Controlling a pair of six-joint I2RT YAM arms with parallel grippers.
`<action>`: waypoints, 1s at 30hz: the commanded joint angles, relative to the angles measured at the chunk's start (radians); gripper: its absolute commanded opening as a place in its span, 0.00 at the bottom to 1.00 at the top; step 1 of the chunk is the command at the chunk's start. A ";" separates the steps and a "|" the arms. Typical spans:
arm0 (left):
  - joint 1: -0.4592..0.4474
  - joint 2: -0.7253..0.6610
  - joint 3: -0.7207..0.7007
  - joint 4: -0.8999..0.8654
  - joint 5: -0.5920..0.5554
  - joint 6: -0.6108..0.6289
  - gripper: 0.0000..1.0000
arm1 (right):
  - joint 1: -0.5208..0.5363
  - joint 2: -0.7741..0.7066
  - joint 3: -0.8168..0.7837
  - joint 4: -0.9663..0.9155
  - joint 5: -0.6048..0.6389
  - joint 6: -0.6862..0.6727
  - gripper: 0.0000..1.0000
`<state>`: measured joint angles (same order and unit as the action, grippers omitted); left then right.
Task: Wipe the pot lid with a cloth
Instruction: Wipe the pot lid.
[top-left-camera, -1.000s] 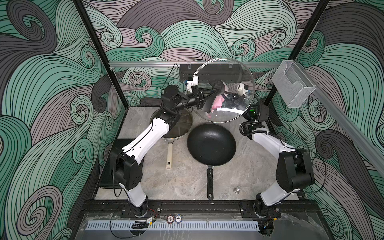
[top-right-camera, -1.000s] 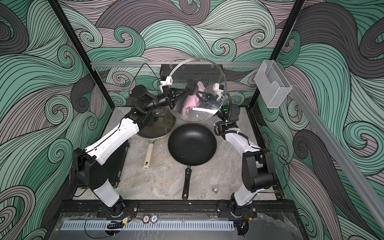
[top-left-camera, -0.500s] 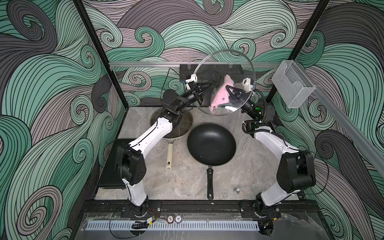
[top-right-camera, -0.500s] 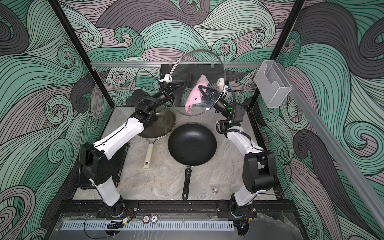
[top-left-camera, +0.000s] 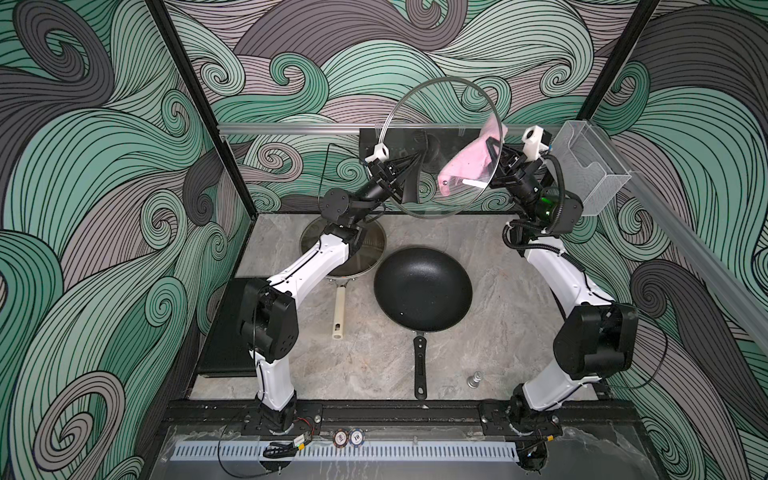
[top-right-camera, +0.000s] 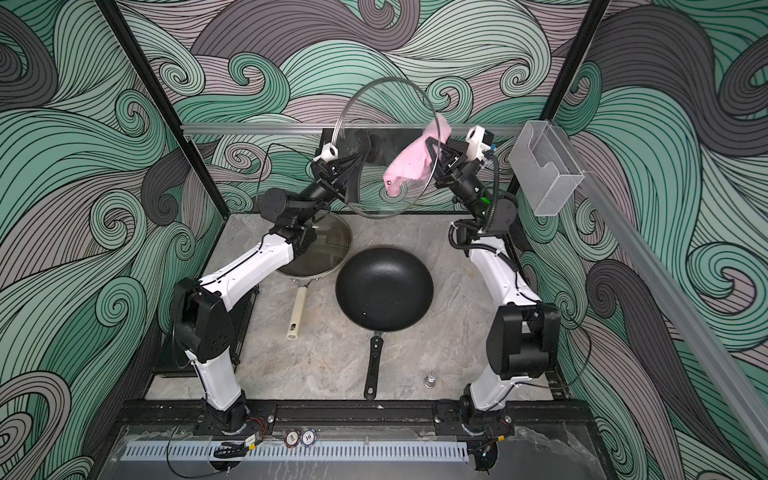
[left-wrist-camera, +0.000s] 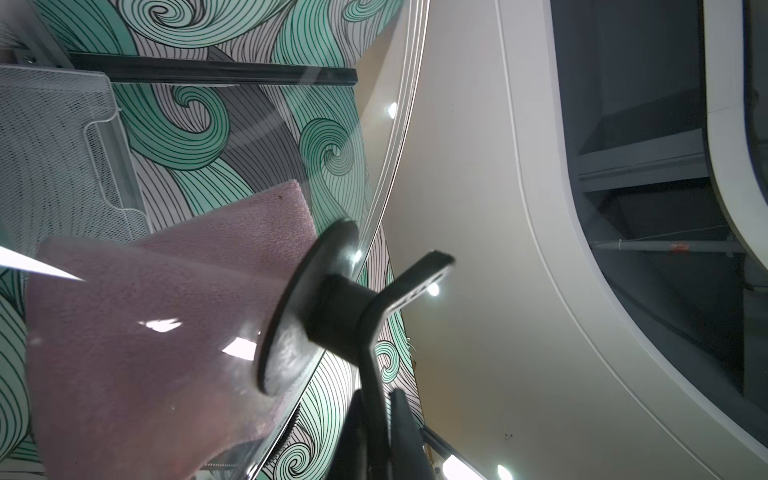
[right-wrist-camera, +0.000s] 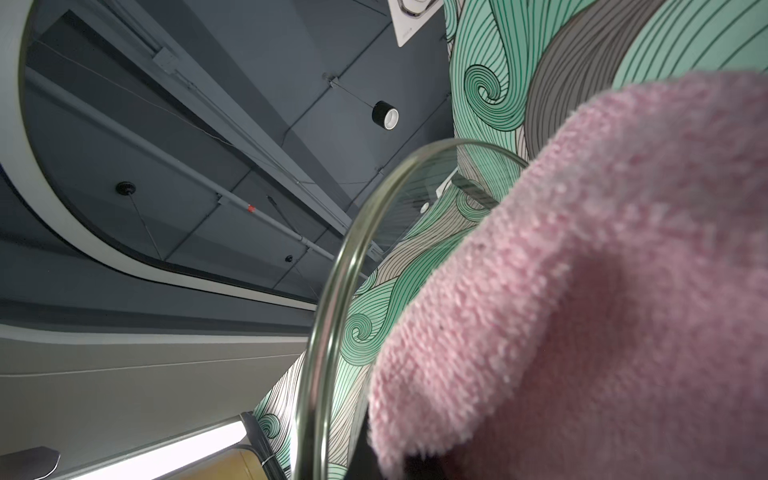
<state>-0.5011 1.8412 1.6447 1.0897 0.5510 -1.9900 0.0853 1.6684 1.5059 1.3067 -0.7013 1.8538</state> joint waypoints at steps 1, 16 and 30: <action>-0.005 -0.065 0.028 0.166 -0.043 0.018 0.00 | 0.006 0.015 0.111 0.096 0.052 0.106 0.00; -0.150 0.065 0.207 0.209 -0.030 -0.039 0.00 | 0.043 0.190 0.395 0.097 0.090 0.139 0.00; -0.204 0.180 0.377 0.231 -0.055 -0.095 0.00 | 0.100 0.338 0.540 0.053 0.087 0.131 0.00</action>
<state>-0.6926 2.0289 1.9198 1.2087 0.5167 -2.0781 0.1535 1.9957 2.0216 1.3411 -0.6224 1.9118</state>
